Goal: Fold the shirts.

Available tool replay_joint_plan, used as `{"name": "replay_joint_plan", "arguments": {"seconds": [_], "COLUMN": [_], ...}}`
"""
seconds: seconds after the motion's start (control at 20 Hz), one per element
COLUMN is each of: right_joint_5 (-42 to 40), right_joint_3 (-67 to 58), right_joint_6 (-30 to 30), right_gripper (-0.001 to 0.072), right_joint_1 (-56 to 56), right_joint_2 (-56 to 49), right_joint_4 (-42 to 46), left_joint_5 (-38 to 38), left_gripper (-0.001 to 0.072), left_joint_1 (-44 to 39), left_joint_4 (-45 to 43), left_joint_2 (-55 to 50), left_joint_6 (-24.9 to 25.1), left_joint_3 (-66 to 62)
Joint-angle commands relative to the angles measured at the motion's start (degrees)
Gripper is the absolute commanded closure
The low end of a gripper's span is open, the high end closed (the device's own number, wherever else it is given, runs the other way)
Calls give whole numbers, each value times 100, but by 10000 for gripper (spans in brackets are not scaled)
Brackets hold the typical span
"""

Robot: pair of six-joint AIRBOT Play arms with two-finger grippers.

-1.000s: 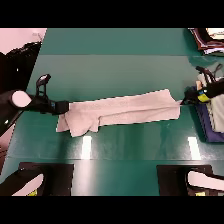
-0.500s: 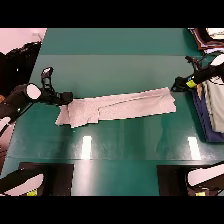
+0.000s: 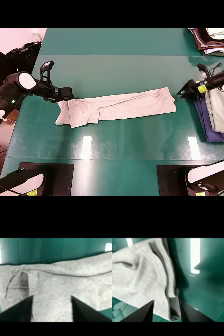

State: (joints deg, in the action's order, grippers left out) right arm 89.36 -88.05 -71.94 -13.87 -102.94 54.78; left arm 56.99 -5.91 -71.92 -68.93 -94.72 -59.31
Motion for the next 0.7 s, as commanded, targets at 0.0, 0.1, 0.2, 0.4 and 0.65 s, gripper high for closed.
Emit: {"name": "replay_joint_plan", "arguments": {"seconds": [0.0, 0.1, 0.2, 0.4, 0.65], "right_joint_5": [-72, -264, -496, -855, -887], "right_joint_3": [702, 984, 1117, 1113, 1113], "right_joint_6": [330, 461, 531, 546, 737], "right_gripper": [323, 323, 310, 133, 651], "right_joint_1": [-326, -267, -87, 435, 857], "right_joint_2": [-9, -9, -20, -37, -31], "right_joint_4": [-455, -573, -566, -564, -570], "left_joint_5": [168, 2, -131, -164, -293], "left_gripper": [674, 676, 676, 685, 686], "left_joint_1": [-17, -42, -42, -42, -466], "left_joint_4": [343, 496, 748, 1080, 1777], "left_joint_2": [-11, -13, -13, -52, -516], "left_joint_6": [273, 367, 367, 372, 787], "left_joint_3": [-127, -127, -127, -127, -153]}}
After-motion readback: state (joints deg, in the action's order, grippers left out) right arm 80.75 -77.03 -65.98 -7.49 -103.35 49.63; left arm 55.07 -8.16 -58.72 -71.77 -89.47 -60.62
